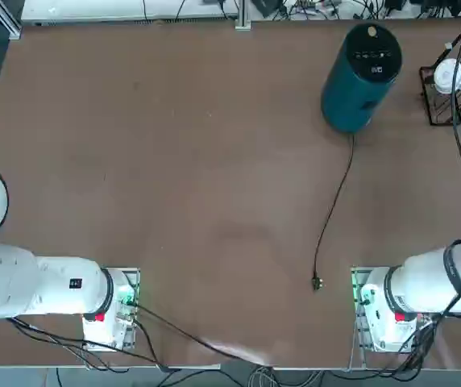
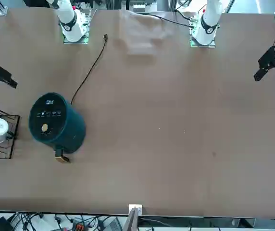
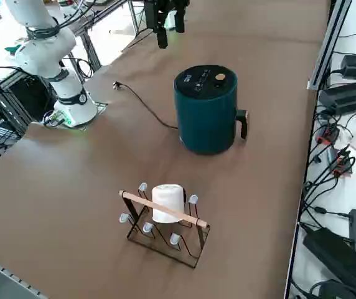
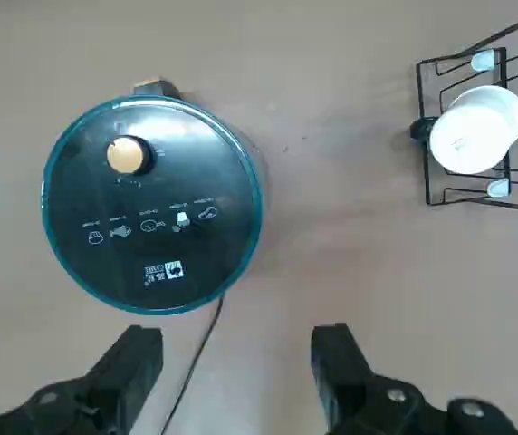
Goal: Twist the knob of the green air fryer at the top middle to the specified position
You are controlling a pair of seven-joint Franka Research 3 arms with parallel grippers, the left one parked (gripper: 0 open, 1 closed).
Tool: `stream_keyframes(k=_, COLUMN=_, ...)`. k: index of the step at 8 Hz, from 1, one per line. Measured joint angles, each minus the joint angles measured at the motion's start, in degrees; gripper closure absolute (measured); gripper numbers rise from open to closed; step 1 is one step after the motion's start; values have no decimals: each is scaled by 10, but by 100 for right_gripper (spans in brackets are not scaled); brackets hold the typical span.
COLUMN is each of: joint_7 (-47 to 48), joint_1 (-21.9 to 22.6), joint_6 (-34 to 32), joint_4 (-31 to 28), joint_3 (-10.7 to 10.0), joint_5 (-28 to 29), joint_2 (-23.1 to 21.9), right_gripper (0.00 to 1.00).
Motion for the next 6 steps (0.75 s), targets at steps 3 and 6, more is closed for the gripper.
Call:
stream_keyframes(k=3, joint_7=-4, joint_1=1, joint_6=1, joint_4=0, joint_3=1, joint_5=0, joint_2=0, right_gripper=0)
stream_keyframes(k=6, joint_7=-5, joint_1=3, joint_6=0, joint_4=-5, joint_3=3, joint_5=0, joint_2=15, right_gripper=0)
